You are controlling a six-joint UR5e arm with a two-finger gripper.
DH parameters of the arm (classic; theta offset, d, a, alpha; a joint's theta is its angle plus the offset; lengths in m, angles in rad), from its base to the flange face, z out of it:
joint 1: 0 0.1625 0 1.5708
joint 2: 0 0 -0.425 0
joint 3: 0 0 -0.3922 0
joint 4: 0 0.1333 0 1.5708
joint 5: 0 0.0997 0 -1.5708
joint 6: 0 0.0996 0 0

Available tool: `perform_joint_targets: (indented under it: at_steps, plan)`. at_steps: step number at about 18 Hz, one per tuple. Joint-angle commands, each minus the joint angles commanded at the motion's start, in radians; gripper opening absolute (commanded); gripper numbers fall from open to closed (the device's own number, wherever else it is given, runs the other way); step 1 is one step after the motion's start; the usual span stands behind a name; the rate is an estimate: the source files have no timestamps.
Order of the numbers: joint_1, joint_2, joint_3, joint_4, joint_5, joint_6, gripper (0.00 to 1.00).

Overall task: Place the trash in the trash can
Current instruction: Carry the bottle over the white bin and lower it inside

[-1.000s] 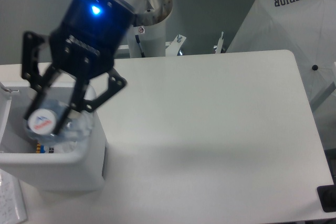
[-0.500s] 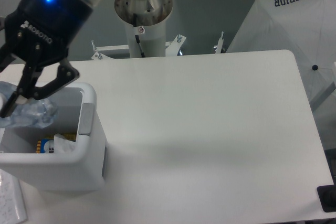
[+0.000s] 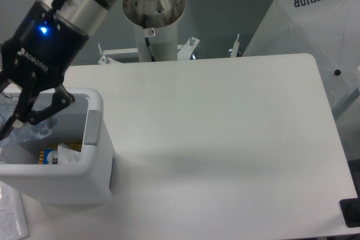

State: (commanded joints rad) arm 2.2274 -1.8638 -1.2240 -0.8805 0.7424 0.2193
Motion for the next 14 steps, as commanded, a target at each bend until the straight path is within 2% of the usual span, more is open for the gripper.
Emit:
perform_joint_targets:
  at_steps: [2, 4, 5, 6, 7, 9, 10, 11, 14]
  plan:
    - [0.0, 0.002, -0.017, 0.0, 0.0, 0.009, 0.15]
    - [0.0, 0.002, -0.029, 0.002, 0.0, 0.012, 0.24]
    - [0.0, 0.002, -0.032, 0.002, 0.0, 0.012, 0.31]
    - [0.0, 0.002, -0.034, 0.003, 0.0, 0.014, 0.44]
    - [0.0, 0.0, -0.035, 0.005, 0.0, 0.023, 0.47]
    - [0.002, 0.002, -0.049, 0.006, 0.0, 0.038, 0.74]
    - [0.002, 0.003, -0.051, 0.006, 0.0, 0.04, 0.85]
    - [0.002, 0.003, -0.049, 0.006, 0.0, 0.04, 0.92]
    - [0.003, 0.003, -0.049, 0.006, 0.0, 0.042, 0.99]
